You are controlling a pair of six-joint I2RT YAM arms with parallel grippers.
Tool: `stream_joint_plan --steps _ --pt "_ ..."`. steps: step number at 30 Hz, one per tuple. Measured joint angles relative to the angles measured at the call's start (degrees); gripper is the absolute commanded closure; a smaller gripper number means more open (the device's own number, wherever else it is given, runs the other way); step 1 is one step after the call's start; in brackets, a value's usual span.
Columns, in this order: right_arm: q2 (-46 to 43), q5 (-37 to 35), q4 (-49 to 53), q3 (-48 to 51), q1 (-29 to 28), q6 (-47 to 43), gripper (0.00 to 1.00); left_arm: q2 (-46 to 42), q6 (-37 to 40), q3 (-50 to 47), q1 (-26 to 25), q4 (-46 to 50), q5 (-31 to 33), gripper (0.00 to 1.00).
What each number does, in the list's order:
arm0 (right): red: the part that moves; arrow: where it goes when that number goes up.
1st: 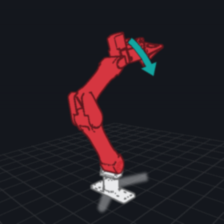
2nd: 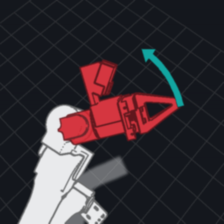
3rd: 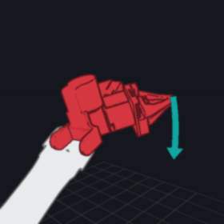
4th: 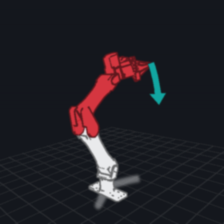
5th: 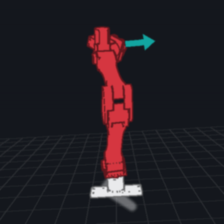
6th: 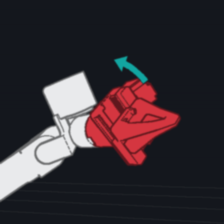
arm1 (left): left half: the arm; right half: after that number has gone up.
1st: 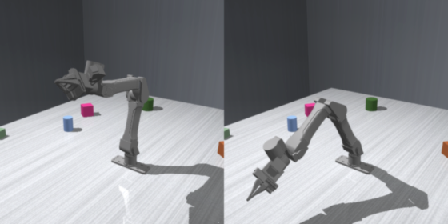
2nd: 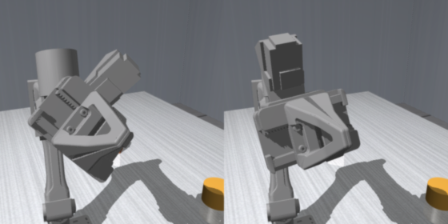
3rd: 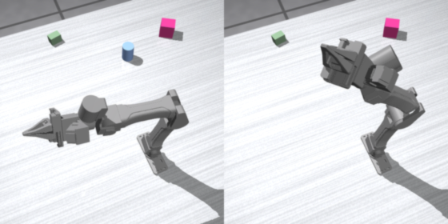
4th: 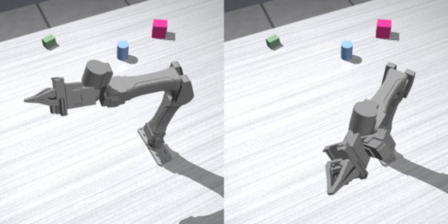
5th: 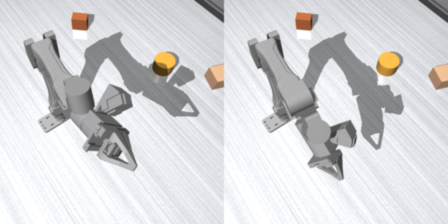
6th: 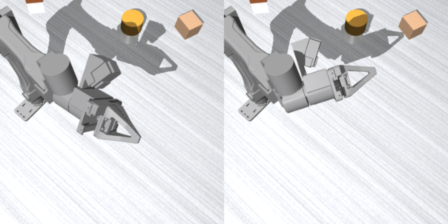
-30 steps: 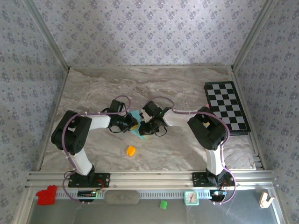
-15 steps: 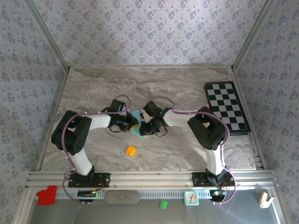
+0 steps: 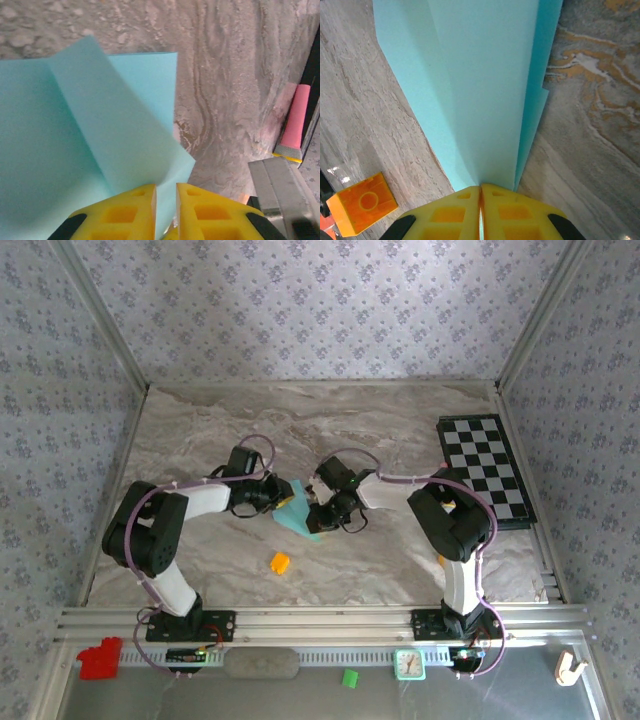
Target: Fold a paper plane with a square sheet of paper (pick it up from the middle)
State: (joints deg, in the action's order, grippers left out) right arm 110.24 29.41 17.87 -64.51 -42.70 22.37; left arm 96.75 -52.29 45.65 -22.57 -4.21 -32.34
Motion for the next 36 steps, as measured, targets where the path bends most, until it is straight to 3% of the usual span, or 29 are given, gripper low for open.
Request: stream_joint_plan --steps 24,31,36 --pt "-0.11 0.48 0.11 0.24 0.22 -0.31 0.89 5.79 0.87 0.79 -0.37 -2.01 -0.63 0.85" --pt "-2.47 1.2 -1.6 1.11 0.57 4.07 0.87 6.01 0.83 0.83 -0.37 -1.92 -0.44 0.85" --pt "-4.13 -0.28 -2.8 -0.04 0.39 7.41 0.9 6.01 0.81 0.94 -0.39 -1.62 -0.22 0.85"
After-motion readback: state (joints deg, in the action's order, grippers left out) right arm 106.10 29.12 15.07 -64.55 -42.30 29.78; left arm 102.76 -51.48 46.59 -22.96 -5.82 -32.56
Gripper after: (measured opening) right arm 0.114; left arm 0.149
